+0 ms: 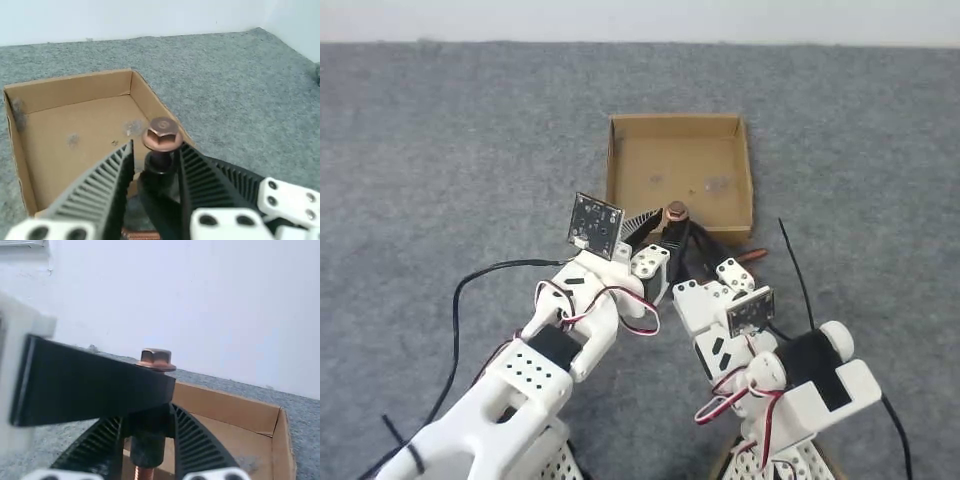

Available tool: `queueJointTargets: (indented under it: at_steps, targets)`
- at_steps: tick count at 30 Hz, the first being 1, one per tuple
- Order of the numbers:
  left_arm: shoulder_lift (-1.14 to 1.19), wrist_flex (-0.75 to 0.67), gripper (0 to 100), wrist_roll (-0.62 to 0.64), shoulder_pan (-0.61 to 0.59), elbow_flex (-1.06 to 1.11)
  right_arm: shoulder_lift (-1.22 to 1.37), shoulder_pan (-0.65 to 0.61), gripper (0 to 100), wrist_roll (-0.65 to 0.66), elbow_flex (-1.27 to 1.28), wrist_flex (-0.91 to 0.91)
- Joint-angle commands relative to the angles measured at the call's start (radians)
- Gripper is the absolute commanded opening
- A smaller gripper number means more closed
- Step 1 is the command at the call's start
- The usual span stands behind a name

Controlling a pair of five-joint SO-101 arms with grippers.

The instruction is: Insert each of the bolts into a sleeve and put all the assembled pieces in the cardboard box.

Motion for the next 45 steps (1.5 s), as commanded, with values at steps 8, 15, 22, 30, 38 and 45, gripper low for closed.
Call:
queueJointTargets:
  at_steps: [8, 15, 22, 30, 38, 45]
  targets:
    - [-0.029, -0.037, 13, 0.018, 0.002, -0.022, -0.013, 0.018, 0.6, 0.014, 0.0, -0.035]
    - [-0.048, -0.028, 18, 0.017, 0.002, -0.027, -0.015, 0.019, 0.6, 0.014, 0.002, -0.039]
    - [-0.285, 0.157, 20, 0.015, 0.003, -0.022, -0.015, 0.019, 0.6, 0.014, 0.002, -0.039]
    - [-0.433, 0.258, 20, 0.014, -0.038, -0.019, -0.015, 0.019, 0.6, 0.014, 0.0, -0.036]
    - [-0.44, 0.256, 20, 0.011, -0.236, -0.024, -0.008, 0.019, 0.6, 0.014, -0.002, -0.035]
    - [-0.44, 0.258, 19, 0.012, -0.358, 0.07, -0.007, 0.019, 0.6, 0.014, -0.003, -0.035]
